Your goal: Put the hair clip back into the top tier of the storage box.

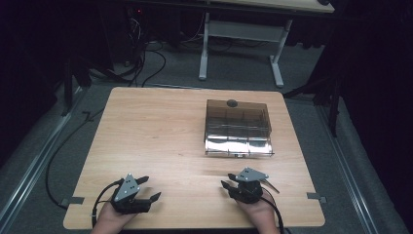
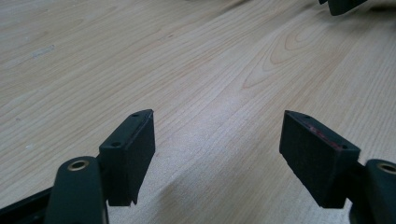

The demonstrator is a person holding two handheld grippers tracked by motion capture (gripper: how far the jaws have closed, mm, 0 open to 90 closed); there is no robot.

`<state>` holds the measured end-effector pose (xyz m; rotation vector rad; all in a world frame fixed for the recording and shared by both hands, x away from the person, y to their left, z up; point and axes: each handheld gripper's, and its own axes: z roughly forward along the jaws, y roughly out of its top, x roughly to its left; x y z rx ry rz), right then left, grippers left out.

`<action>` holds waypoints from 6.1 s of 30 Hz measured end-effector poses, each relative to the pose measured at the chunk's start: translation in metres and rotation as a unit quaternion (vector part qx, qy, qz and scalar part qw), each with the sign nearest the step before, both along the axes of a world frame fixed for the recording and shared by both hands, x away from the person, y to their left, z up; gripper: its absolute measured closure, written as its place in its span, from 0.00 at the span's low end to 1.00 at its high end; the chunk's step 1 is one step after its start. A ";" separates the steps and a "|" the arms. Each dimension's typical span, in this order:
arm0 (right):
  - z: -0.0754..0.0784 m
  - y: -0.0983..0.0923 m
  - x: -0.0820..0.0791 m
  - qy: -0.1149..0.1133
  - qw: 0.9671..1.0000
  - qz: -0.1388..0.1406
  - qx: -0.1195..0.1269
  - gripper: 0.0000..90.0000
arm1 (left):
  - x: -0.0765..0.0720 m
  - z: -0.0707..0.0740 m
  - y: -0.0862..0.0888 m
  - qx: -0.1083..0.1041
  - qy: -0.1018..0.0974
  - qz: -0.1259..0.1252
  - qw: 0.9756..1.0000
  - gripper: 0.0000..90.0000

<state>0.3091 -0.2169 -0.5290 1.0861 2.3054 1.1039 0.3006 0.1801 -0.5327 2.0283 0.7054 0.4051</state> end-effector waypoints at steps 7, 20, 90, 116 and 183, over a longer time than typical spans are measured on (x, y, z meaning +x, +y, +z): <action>0.000 -0.001 0.000 0.003 1.000 0.008 0.007 0.65 | 0.000 0.000 0.000 0.000 0.002 0.008 1.000 0.30; 0.004 -0.004 -0.003 0.007 1.000 -0.001 0.004 0.64 | 0.000 0.000 0.001 -0.002 -0.001 0.011 1.000 0.30; 0.015 -0.103 -0.023 0.019 0.992 -0.120 -0.025 0.98 | 0.001 0.000 0.000 0.003 0.007 0.015 1.000 0.30; 0.009 -0.027 -0.006 0.048 0.999 -0.008 0.003 0.97 | 0.002 0.000 0.000 0.003 0.010 0.018 1.000 0.30; 0.013 -0.073 -0.011 0.037 0.992 -0.121 -0.010 0.91 | 0.000 0.000 0.000 0.005 -0.002 0.023 1.000 0.31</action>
